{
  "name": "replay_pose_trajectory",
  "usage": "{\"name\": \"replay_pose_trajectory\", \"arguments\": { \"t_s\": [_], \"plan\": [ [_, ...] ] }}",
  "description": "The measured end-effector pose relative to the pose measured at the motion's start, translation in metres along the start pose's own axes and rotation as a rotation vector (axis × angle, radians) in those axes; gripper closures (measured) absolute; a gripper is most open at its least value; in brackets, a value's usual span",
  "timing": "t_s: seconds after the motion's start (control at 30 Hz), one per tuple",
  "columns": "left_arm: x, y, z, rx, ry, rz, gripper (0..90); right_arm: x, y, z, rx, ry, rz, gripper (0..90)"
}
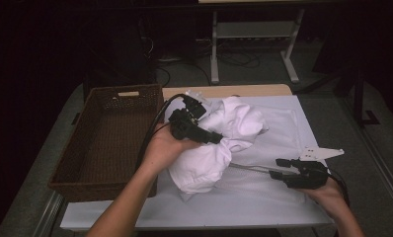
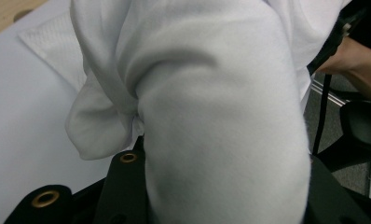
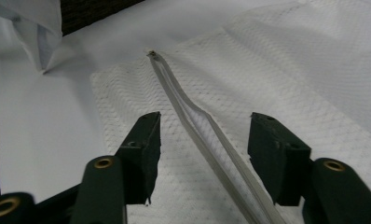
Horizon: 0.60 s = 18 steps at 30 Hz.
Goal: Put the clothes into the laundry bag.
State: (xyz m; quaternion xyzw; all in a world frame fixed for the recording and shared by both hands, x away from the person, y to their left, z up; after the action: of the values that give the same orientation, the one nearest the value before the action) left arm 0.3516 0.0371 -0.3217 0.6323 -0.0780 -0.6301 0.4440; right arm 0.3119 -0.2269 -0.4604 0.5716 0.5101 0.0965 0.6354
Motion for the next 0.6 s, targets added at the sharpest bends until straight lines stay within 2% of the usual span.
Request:
{"name": "replay_pose_trajectory", "arguments": {
  "t_s": [0.2, 0.4, 0.6],
  "plan": [
    [0.008, -0.023, -0.003, -0.013, 0.021, -0.006, 58.2, 0.007, 0.005, 0.003, -0.001, 0.007, -0.006, 54.3],
    [0.018, -0.039, -0.007, -0.022, 0.01, -0.002, 58.1, 0.019, 0.01, 0.005, -0.011, 0.015, -0.012, 58.6],
    [0.025, -0.048, -0.012, -0.028, -0.002, -0.007, 58.0, 0.037, 0.019, 0.01, -0.025, 0.019, -0.018, 60.6]
  ]
}}
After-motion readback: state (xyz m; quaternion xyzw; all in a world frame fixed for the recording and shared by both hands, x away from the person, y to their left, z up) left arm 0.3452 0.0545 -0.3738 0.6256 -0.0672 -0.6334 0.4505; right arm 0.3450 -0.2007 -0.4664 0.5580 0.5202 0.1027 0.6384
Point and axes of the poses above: each handheld gripper's, and its own axes: x roughly forward along the jaws, y roughly out of its top, z roughly to its right, the point moved 7 cm from there along x, roughly forward along the jaws, and after that the axes turned 1 degree about x, right-handed, at the moved point
